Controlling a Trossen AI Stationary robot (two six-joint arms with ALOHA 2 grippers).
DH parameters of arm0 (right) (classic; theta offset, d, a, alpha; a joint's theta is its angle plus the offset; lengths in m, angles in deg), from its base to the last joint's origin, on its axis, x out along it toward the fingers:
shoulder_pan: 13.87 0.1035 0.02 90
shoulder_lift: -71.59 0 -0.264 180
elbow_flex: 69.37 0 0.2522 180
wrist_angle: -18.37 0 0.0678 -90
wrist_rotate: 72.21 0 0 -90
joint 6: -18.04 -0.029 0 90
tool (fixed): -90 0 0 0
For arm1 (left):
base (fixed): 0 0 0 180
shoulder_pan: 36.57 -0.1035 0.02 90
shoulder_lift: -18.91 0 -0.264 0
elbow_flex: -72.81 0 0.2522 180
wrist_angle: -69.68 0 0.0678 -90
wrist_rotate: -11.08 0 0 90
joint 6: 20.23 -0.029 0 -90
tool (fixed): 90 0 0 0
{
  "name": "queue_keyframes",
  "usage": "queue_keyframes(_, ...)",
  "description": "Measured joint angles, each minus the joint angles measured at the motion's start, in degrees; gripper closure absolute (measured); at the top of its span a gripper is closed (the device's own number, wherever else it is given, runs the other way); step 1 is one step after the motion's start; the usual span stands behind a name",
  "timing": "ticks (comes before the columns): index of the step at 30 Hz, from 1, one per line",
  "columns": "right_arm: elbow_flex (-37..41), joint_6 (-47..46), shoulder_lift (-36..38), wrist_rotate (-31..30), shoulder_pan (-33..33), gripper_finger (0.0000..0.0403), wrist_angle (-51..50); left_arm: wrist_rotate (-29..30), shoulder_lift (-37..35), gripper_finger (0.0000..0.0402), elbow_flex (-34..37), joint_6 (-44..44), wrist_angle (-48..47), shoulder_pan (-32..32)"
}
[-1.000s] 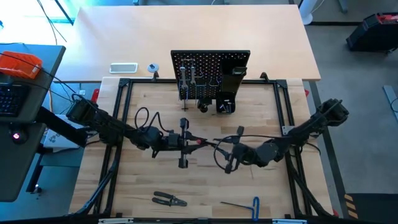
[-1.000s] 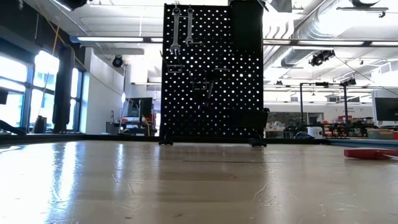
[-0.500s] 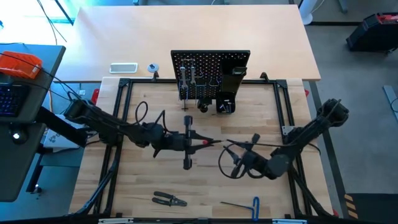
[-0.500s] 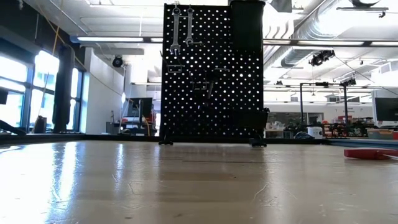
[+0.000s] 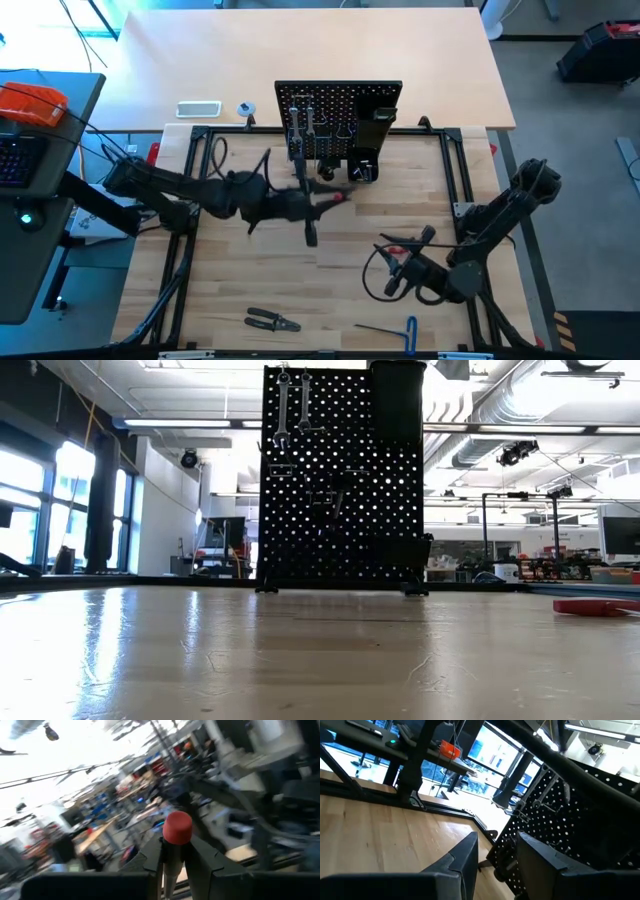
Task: Hang tools onto peg board
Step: Put the black nut into the top peg board bin
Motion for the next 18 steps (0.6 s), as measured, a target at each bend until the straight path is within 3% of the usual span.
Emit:
queue_keyframes(5,0.0,-3.5,0.0,-1.4,1.5,0.0276,-3.6,4.5,0.0,0.0357,-9.3,-2.6,-10.9,-1.0)
queue_keyframes(10,0.0,-11.5,0.0,-1.4,1.7,0.0276,-11.3,6.4,0.0,0.0357,-15.6,-5.5,-14.3,-2.6)
queue_keyframes(14,0.0,-20.1,0.0,-1.0,1.7,0.0276,-18.4,4.0,-0.1,0.0357,-18.6,-4.6,-15.9,-6.3)
queue_keyframes(18,0.0,-28.3,0.0,-0.5,1.7,0.0276,-24.4,-3.0,-0.1,0.0357,-19.9,0.1,-16.3,-11.7)
